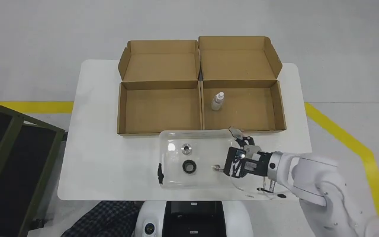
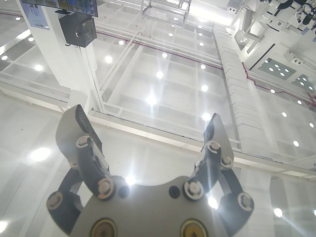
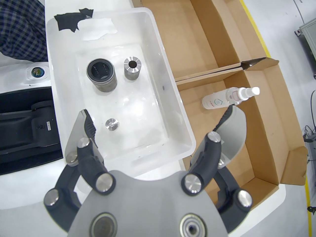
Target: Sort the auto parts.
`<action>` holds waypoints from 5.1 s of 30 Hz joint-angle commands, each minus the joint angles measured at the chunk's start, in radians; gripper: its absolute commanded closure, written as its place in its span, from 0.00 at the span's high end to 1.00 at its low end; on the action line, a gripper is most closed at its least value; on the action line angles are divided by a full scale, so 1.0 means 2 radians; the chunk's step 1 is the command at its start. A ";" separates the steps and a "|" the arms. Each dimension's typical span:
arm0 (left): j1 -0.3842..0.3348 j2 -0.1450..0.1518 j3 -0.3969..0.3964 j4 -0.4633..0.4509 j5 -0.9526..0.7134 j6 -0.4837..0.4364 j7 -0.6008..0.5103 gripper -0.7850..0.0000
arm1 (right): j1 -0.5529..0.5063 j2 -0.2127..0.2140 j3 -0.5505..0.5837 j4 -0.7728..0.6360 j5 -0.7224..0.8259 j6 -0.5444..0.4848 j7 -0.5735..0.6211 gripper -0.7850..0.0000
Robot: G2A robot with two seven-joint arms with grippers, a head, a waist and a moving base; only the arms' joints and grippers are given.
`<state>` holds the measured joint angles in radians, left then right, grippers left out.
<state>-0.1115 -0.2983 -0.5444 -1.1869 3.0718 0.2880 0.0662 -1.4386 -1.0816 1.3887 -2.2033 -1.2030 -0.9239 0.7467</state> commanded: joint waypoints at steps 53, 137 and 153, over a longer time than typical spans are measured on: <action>0.000 0.000 0.000 0.000 0.000 0.000 0.000 1.00 | 0.131 0.044 -0.194 0.138 0.019 0.029 0.104 0.67; 0.000 0.000 0.000 0.000 0.000 0.000 0.000 1.00 | 0.054 0.060 -0.037 0.104 0.192 0.071 -0.427 0.00; 0.000 0.000 0.000 0.000 0.000 0.000 0.000 1.00 | 0.036 0.058 0.020 0.100 0.246 0.063 -0.451 0.00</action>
<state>-0.1115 -0.2983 -0.5444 -1.1869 3.0718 0.2880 0.0662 -1.3670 -0.9653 1.4270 -2.0045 -0.7157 -0.7959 -0.1539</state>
